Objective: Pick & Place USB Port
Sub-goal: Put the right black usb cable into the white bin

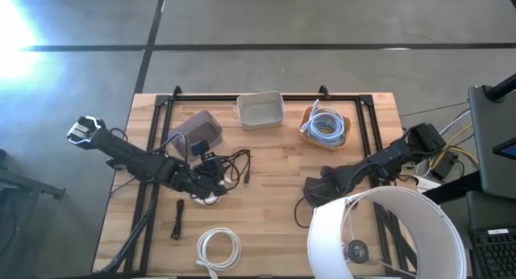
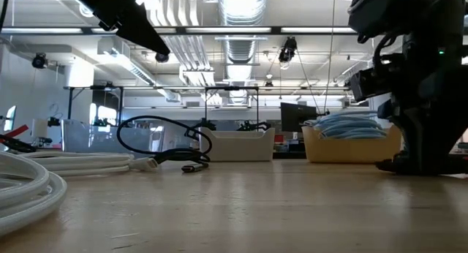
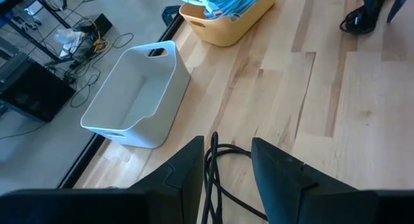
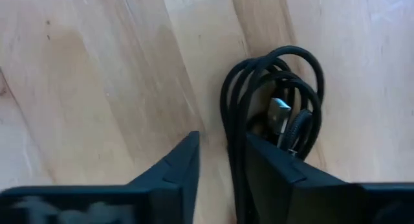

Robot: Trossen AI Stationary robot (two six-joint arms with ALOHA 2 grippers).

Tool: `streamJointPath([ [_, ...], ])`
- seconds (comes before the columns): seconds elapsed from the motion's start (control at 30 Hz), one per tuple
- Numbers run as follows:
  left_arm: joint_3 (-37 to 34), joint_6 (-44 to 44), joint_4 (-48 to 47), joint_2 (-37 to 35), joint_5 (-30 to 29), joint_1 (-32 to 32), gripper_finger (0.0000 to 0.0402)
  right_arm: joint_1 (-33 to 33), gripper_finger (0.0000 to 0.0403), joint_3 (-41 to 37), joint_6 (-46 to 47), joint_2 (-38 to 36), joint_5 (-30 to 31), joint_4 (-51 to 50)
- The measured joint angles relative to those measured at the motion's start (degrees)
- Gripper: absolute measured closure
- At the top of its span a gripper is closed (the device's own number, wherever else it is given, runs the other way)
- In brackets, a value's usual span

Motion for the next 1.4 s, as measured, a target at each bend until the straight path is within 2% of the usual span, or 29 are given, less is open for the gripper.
streamJointPath([
  [0.23,0.0,0.0,0.0,0.0,0.0,0.0,0.0268,0.0,0.0387,1.7,-0.4,-0.1,-1.5,2.3],
  [0.4,0.0,0.0,0.0,0.0,0.0,0.0,0.0268,0.0,0.0390,6.0,-6.4,-0.9,-0.7,4.8],
  [0.63,0.0,0.0,0.0,0.0,0.0,0.0,0.0268,-2.2,0.0391,13.5,-18.5,-0.9,12.7,6.9],
  [0.77,0.0,0.0,0.0,0.0,0.0,0.0,0.0268,-4.8,0.0392,17.8,-26.9,-0.9,17.2,10.0],
  [1.07,0.0,0.0,0.1,0.0,0.0,0.0,0.0268,-12.1,0.0392,22.7,-55.0,-0.9,18.4,22.7],
  [1.3,0.0,0.0,0.0,0.0,0.4,0.0,0.0268,-18.9,0.0392,20.2,-68.3,-0.9,18.5,36.4],
  [1.4,0.0,0.0,0.0,0.0,0.4,0.0,0.0268,-21.9,0.0392,17.0,-70.7,-0.9,18.5,46.7],
])
